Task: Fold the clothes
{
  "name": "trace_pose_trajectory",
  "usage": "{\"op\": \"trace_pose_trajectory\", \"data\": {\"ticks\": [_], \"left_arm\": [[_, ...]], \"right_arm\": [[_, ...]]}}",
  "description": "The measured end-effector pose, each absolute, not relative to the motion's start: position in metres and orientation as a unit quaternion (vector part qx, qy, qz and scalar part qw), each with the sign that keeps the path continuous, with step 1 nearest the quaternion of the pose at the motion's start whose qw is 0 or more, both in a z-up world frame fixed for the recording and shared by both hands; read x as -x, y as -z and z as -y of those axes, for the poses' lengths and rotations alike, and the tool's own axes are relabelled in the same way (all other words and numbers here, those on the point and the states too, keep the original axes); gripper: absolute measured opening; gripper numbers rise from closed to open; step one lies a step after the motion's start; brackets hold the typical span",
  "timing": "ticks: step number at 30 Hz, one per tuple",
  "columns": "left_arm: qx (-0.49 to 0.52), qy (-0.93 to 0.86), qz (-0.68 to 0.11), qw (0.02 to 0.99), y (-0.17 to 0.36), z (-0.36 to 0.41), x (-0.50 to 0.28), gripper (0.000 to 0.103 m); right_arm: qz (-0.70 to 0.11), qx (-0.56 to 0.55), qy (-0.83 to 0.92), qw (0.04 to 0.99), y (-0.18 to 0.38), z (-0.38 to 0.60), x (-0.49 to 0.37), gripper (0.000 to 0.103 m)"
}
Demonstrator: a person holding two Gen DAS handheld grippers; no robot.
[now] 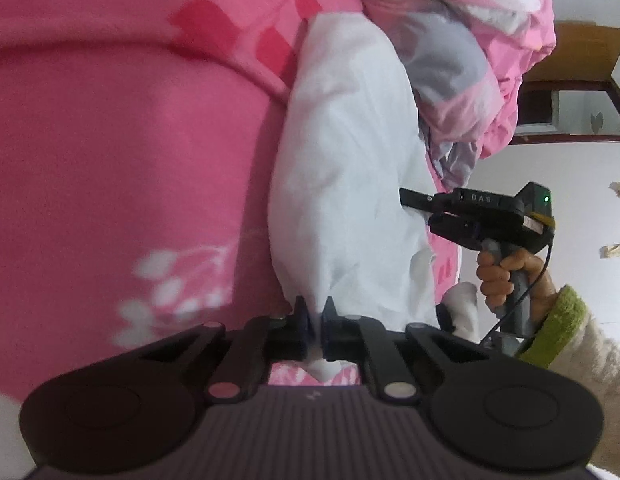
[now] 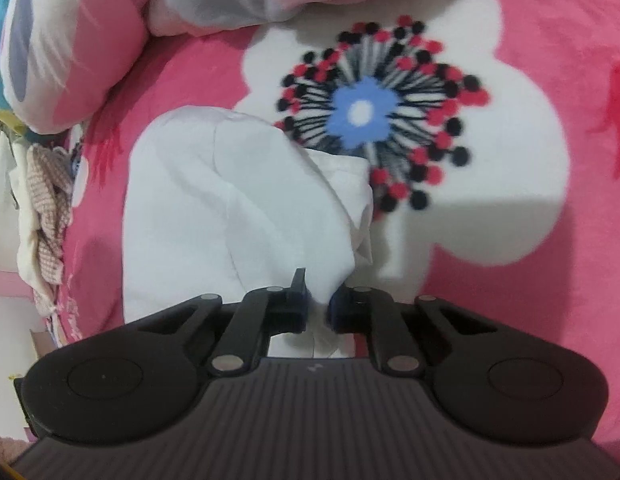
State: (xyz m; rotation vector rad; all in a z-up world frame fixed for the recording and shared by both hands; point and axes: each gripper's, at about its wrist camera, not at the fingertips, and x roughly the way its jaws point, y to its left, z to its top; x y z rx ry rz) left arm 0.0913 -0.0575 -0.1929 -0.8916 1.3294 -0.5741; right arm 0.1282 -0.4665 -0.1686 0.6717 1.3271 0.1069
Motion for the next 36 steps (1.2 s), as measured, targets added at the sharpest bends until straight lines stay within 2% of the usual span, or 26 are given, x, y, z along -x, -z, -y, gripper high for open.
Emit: {"op": "trace_pose_trajectory", "data": {"ticks": [6, 12, 15, 17, 20, 22, 25, 30, 31, 32, 33, 36], "left_arm": [[0.385, 0.257, -0.590, 0.661, 0.174, -0.011, -0.093, 0.005], [0.311, 0.232, -0.610, 0.691, 0.150, -0.095, -0.086, 0.006], [0.298, 0.218, -0.629, 0.684, 0.154, -0.115, -0.089, 0.012], [0.294, 0.216, -0.639, 0.677, 0.156, -0.123, -0.091, 0.030], [0.268, 0.232, -0.640, 0.682, 0.152, -0.121, -0.092, 0.041], [0.256, 0.238, -0.643, 0.681, 0.152, -0.117, -0.093, 0.046], [0.236, 0.245, -0.648, 0.681, 0.152, -0.112, -0.093, 0.048], [0.172, 0.257, -0.647, 0.697, 0.150, -0.092, -0.096, 0.048], [0.167, 0.257, -0.648, 0.697, 0.150, -0.092, -0.096, 0.047], [0.163, 0.260, -0.649, 0.696, 0.150, -0.092, -0.096, 0.046], [0.159, 0.262, -0.650, 0.696, 0.150, -0.092, -0.096, 0.045], [0.147, 0.273, -0.650, 0.694, 0.148, -0.092, -0.096, 0.045]], "right_arm": [[-0.607, -0.314, -0.066, 0.727, 0.163, 0.423, -0.132, 0.007], [-0.578, -0.345, -0.117, 0.730, 0.168, 0.344, -0.143, 0.008], [-0.565, -0.355, -0.096, 0.739, 0.163, 0.328, -0.143, 0.015], [-0.556, -0.360, -0.077, 0.745, 0.158, 0.320, -0.141, 0.023], [-0.529, -0.367, -0.041, 0.764, 0.126, 0.333, -0.106, 0.031], [-0.526, -0.365, -0.030, 0.767, 0.105, 0.333, -0.081, 0.042], [-0.555, -0.362, -0.033, 0.748, 0.092, 0.315, -0.045, 0.042], [-0.579, -0.400, -0.034, 0.710, 0.113, 0.271, -0.020, 0.042], [-0.580, -0.407, -0.034, 0.705, 0.119, 0.264, -0.017, 0.038], [-0.581, -0.404, -0.036, 0.705, 0.122, 0.258, -0.016, 0.012], [-0.583, -0.390, -0.043, 0.712, 0.122, 0.251, -0.017, 0.000], [-0.553, -0.343, -0.038, 0.758, 0.100, 0.246, -0.018, 0.000]]}}
